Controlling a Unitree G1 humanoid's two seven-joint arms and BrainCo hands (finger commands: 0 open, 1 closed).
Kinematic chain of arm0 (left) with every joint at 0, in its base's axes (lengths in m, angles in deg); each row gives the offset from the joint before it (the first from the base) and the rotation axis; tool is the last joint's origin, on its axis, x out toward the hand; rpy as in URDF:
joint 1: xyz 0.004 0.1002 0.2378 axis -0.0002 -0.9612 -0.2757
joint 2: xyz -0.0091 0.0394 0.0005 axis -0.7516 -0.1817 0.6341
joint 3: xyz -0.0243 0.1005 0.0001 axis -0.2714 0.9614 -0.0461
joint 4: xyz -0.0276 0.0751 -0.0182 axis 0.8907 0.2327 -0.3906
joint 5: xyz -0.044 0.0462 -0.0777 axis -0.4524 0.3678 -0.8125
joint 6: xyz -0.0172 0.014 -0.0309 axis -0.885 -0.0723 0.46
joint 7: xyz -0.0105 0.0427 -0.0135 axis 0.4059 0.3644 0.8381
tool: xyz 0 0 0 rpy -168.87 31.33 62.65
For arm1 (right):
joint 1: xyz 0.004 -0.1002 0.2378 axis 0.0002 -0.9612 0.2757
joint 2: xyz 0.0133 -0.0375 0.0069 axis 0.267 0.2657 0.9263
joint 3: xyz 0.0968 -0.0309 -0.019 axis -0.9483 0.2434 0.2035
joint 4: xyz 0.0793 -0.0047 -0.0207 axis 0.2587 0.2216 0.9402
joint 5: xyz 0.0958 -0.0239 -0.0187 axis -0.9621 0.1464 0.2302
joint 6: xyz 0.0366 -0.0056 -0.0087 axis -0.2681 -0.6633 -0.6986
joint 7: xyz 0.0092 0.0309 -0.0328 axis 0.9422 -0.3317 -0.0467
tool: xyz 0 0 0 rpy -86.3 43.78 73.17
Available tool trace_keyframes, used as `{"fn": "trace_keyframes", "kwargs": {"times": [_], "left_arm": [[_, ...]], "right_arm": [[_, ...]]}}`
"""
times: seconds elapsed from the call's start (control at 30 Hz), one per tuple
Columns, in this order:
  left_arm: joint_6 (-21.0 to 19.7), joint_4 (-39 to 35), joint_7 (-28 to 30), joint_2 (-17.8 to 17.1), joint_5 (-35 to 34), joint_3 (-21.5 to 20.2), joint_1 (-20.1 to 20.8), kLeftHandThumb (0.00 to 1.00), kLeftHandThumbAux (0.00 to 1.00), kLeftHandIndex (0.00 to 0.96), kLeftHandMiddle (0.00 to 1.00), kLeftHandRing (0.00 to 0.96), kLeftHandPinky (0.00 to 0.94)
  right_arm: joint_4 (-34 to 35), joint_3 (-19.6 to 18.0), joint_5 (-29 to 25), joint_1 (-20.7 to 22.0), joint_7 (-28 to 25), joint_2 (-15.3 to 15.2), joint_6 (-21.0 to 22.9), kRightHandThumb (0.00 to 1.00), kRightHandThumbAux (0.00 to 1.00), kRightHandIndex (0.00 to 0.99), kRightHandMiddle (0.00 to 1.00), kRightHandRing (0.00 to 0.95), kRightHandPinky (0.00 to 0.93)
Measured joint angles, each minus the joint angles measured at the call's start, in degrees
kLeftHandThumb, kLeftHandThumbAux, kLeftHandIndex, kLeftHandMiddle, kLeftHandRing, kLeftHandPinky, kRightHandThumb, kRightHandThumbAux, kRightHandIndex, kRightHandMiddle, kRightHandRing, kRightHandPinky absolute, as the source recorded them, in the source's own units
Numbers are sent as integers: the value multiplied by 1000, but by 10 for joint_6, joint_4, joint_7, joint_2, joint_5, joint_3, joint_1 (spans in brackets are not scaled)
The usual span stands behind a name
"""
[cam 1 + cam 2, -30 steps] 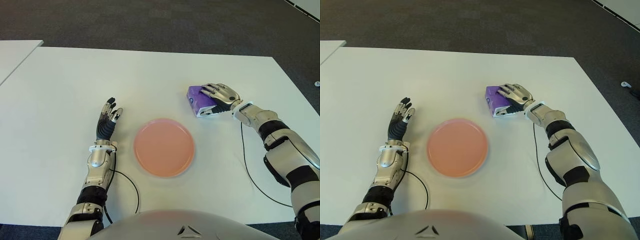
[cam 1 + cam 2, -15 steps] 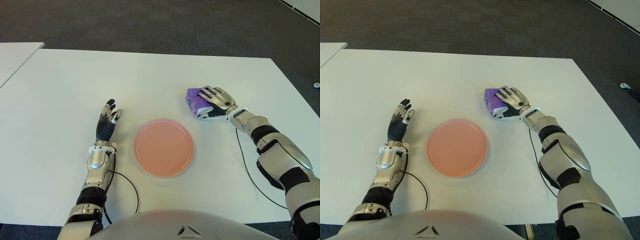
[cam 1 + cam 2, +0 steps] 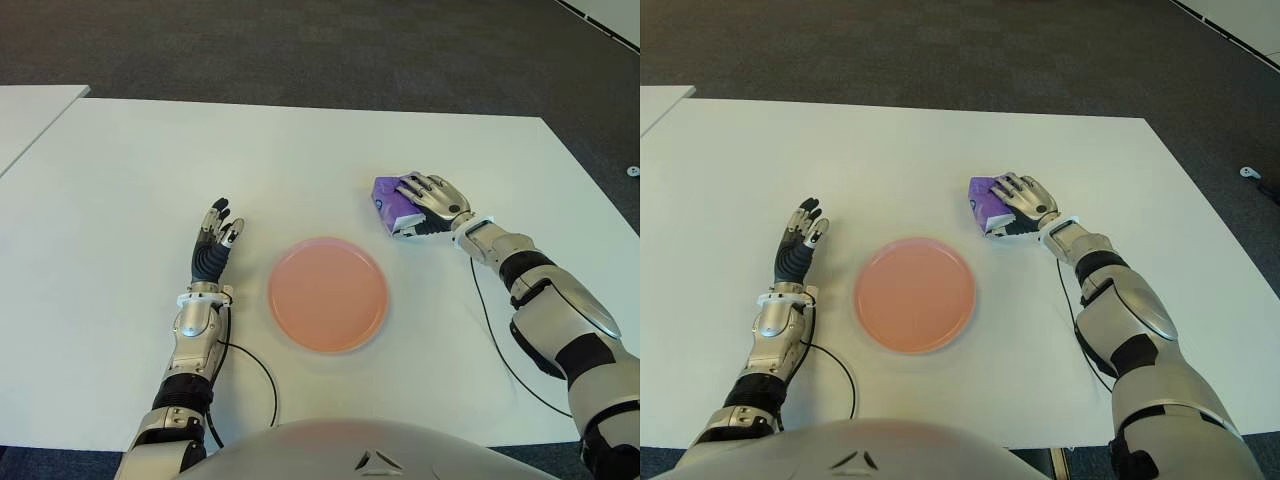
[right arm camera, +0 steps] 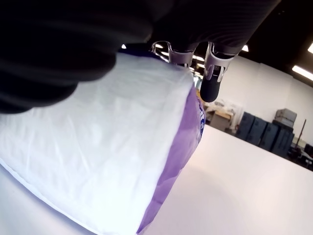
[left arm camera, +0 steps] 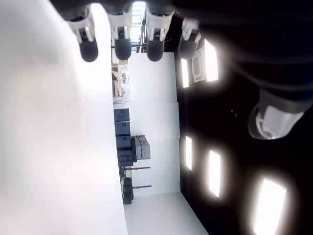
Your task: Put the tissue paper into the plate.
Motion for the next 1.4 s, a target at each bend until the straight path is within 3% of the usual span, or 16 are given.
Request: {"fn": "trace_keyframes", "kwargs": {"times": [0.87, 1.4], "left_arm": [[-1, 10, -10, -1, 1, 0, 2, 0, 451, 0, 0, 0, 0], [0, 10, -10, -1, -3, -1, 1, 0, 466, 0, 0, 0, 0]], "right_arm": [[-2, 22, -3, -3, 11, 21, 48, 393, 304, 0, 0, 0, 0], [-2, 34, -5, 1, 14, 21, 52, 489, 337, 0, 0, 0, 0]]}}
